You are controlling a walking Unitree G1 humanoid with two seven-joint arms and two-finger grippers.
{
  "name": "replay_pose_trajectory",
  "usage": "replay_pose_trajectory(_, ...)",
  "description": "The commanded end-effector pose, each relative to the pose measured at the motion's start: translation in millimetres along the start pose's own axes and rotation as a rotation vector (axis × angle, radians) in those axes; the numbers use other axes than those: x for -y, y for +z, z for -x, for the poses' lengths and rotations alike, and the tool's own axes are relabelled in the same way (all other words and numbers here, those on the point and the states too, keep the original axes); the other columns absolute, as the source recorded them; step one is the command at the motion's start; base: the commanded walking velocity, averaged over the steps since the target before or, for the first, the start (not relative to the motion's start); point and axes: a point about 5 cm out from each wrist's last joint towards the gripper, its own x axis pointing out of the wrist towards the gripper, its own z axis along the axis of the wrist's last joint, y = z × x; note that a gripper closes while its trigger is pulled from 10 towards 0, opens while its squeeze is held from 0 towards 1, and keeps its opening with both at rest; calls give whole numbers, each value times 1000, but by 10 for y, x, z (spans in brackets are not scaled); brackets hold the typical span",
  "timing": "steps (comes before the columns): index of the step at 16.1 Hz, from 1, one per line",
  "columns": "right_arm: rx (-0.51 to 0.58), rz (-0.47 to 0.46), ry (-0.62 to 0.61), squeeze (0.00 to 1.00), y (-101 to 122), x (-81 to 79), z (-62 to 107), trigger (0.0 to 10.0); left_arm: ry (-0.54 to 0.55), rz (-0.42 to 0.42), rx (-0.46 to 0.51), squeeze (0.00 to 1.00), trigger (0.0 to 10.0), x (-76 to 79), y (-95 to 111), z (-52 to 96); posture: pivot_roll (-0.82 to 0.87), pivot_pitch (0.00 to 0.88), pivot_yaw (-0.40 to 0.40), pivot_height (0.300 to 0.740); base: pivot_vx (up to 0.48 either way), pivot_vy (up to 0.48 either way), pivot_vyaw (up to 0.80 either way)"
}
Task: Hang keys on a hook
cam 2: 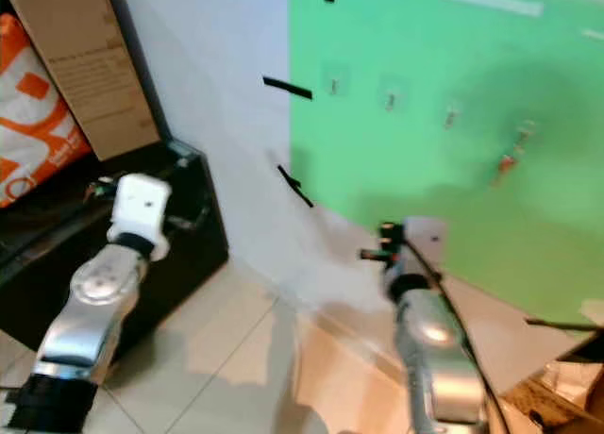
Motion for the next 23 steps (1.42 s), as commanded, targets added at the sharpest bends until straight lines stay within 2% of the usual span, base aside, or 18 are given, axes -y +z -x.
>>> replay_pose_trajectory(1, 26, 11, -10, 0, 59, 10, -8, 10000, 32, -8, 17, 0, 10000, -35, 20, -10, -80, 0, 75, 740, 0, 0, -800)
replay_pose_trajectory(3, 53, 94, -27, 0, 90, 24, -10, 10000, 26, -3, -1, 0, 10000, -41, 5, -24, -87, 0, 86, 740, 0, 0, -800)
replay_pose_trajectory(4, 73, 54, 0, 0, 134, 0, -7, 10000, -20, -12, -10, 0, 10000, -13, -2, -26, -88, 0, 88, 740, 0, 0, -800)
replay_pose_trajectory(7, 137, 20, -12, 0, 242, -21, -21, 10000, -69, 9, -16, 0, 10000, 13, -4, -19, -83, 0, 85, 740, 0, 0, 0)
replay_pose_trajectory(12, 137, 78, 59, 0, 269, -100, -67, 10000, -98, 38, 0, 0, 10000, 17, 15, 10, -68, 0, 65, 740, 0, 0, -794)
replay_pose_trajectory(21, 162, 71, 117, 0, 336, -174, -135, 10000, -130, 22, 8, 0, 10000, 17, 49, 32, -47, 0, 48, 740, 58, 0, 0)
replay_pose_trajectory(23, 167, 72, 122, 0, 347, -183, -140, 10000, -139, 21, 8, 0, 10000, 18, 49, 36, -50, 0, 52, 740, 268, 0, -709)
